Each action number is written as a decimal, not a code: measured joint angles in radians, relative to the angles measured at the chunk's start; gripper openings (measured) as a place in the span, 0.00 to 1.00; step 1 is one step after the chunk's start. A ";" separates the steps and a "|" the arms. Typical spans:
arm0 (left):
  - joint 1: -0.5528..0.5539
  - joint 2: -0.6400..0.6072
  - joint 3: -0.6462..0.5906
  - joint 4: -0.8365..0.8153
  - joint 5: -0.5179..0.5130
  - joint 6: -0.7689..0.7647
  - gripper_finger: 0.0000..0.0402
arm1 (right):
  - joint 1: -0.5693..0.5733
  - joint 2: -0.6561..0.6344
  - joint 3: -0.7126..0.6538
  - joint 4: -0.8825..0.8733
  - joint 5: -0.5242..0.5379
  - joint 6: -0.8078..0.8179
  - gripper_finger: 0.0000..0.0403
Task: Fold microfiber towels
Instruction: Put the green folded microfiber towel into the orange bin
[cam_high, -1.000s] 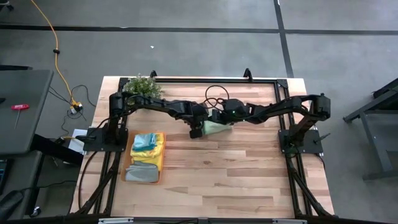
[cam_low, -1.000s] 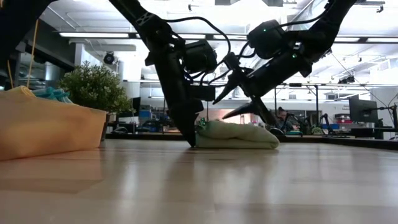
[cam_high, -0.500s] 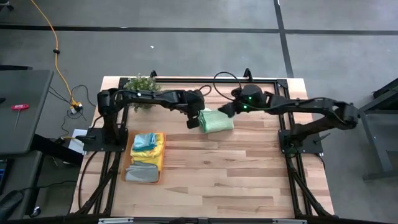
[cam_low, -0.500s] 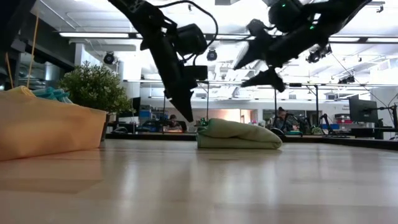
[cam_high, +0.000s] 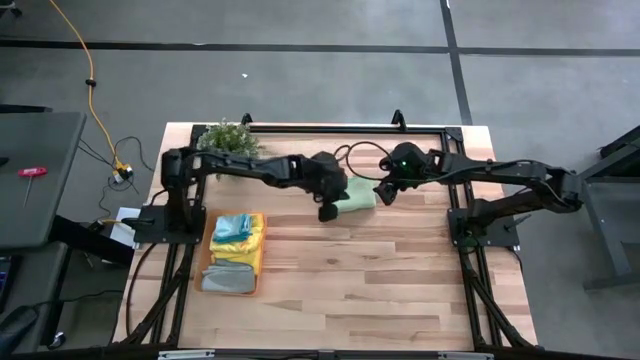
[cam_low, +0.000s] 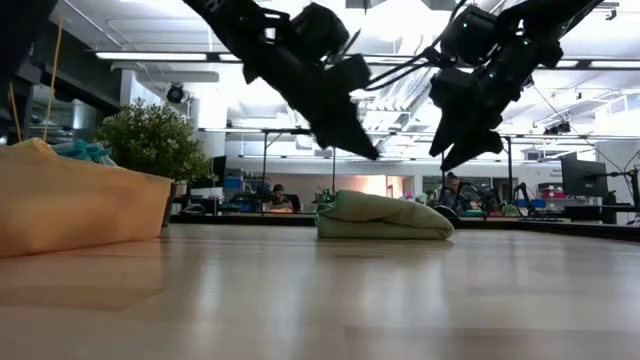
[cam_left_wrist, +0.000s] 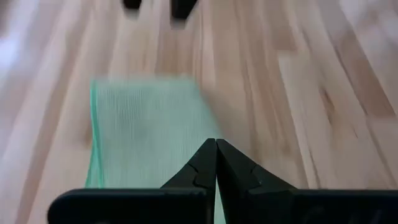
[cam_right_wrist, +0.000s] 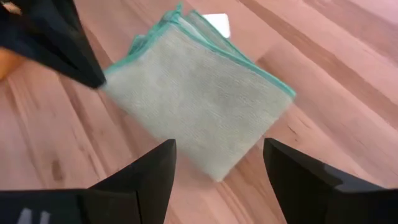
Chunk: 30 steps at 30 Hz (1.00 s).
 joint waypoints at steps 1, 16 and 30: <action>-0.013 0.017 0.001 0.046 -0.010 0.000 0.00 | -0.002 -0.002 0.000 -0.009 0.006 -0.007 0.58; 0.001 0.131 0.001 -0.029 -0.397 0.088 0.00 | -0.004 -0.010 0.000 -0.002 0.003 0.003 0.58; 0.075 0.020 0.008 -0.013 -0.107 0.022 0.00 | -0.006 -0.009 0.000 0.006 0.014 0.056 0.58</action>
